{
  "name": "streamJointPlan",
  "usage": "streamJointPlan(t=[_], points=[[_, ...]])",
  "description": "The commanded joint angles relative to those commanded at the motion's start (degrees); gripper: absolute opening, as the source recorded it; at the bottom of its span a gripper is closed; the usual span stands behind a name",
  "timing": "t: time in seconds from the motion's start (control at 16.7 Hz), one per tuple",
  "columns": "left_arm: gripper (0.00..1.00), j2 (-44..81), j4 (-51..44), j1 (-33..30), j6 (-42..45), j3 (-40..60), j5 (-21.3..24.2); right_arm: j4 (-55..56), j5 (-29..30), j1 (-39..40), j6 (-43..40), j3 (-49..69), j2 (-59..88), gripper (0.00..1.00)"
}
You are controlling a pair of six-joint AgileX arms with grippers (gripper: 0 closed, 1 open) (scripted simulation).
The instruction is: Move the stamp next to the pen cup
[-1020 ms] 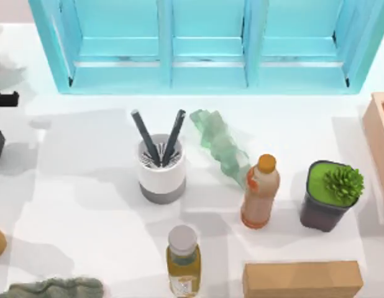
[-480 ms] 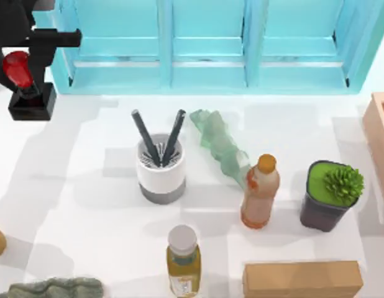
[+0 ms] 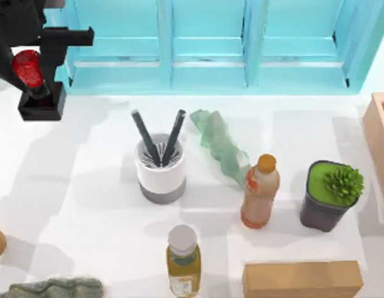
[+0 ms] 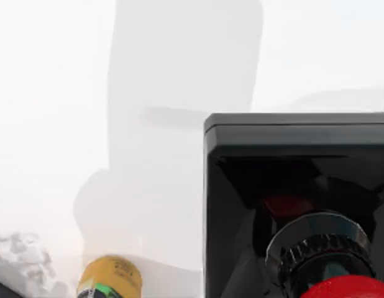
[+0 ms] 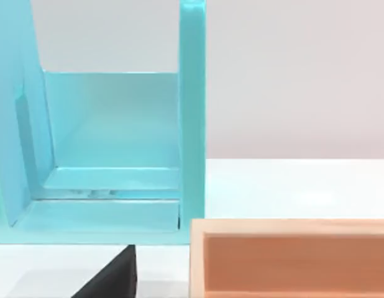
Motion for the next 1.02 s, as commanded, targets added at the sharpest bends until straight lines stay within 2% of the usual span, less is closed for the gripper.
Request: streamJointPlan(t=[0.42,1.02], points=[[0.00,-10.5,3.6,-12.2,-12.3,-14.4,0.1,0.0,0.0,0.0,0.0,0.0,0.0,1.00],[0.00,-11.3,7.1,-12.5,-12.7,-18.7,0.1,0.0,0.0,0.0,0.0,0.0,0.0,1.00]])
